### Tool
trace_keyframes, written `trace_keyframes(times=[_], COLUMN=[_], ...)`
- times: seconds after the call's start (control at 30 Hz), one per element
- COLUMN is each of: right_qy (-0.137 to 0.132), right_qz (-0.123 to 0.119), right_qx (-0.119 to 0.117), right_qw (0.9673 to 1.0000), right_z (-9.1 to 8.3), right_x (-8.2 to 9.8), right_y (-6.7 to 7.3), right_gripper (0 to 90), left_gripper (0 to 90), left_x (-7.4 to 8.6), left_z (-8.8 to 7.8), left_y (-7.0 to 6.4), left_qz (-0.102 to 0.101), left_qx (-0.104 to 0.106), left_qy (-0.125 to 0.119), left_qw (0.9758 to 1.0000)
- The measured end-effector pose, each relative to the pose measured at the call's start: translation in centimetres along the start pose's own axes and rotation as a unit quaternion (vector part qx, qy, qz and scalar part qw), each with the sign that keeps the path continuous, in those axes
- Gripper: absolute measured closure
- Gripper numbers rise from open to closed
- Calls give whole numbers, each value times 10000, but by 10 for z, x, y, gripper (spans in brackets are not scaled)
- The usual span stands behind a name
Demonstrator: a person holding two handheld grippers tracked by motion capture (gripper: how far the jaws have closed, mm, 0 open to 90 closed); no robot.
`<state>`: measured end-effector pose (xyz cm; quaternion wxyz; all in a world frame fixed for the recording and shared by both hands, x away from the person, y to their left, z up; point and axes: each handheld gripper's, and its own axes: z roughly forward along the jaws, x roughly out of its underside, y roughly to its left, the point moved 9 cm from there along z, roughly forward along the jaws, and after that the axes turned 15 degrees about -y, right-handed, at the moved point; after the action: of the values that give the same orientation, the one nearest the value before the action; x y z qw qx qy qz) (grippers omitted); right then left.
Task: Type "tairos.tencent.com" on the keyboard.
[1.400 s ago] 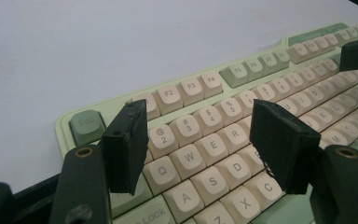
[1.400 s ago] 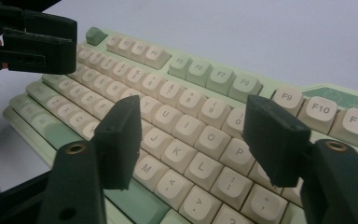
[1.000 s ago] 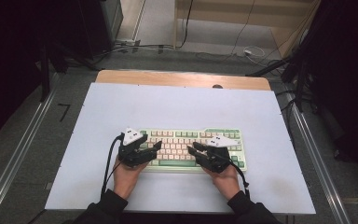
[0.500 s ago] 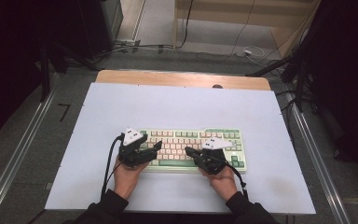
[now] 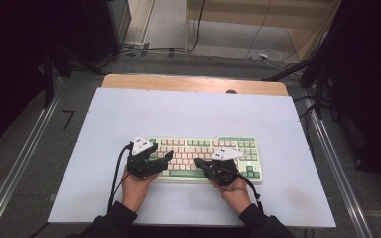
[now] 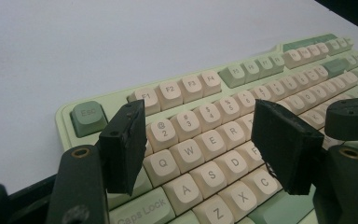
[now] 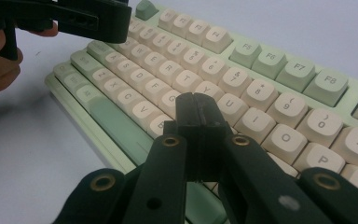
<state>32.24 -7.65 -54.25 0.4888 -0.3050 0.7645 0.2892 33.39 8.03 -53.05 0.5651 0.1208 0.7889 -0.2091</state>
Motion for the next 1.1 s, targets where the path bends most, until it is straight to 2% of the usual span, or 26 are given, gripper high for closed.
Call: trace_keyframes(times=[0.83, 0.97, 1.1], right_qy=[241, -58, -318], right_qz=[-95, 50, 284], right_qx=[-37, -37, 66], right_qw=[9997, 10000, 9991], right_z=[7, 0, -7], right_x=[10, -1, -11], right_y=[3, -1, -11], right_gripper=[874, 867, 744], left_gripper=[362, 362, 362], left_x=[1, 1, 1], left_z=[1, 0, 0], left_y=[-2, -2, -3], left_qz=[-1, -23, -22], left_qx=[34, 43, 40], left_qy=[20, 13, 13], left_qw=[10000, 10000, 10000])
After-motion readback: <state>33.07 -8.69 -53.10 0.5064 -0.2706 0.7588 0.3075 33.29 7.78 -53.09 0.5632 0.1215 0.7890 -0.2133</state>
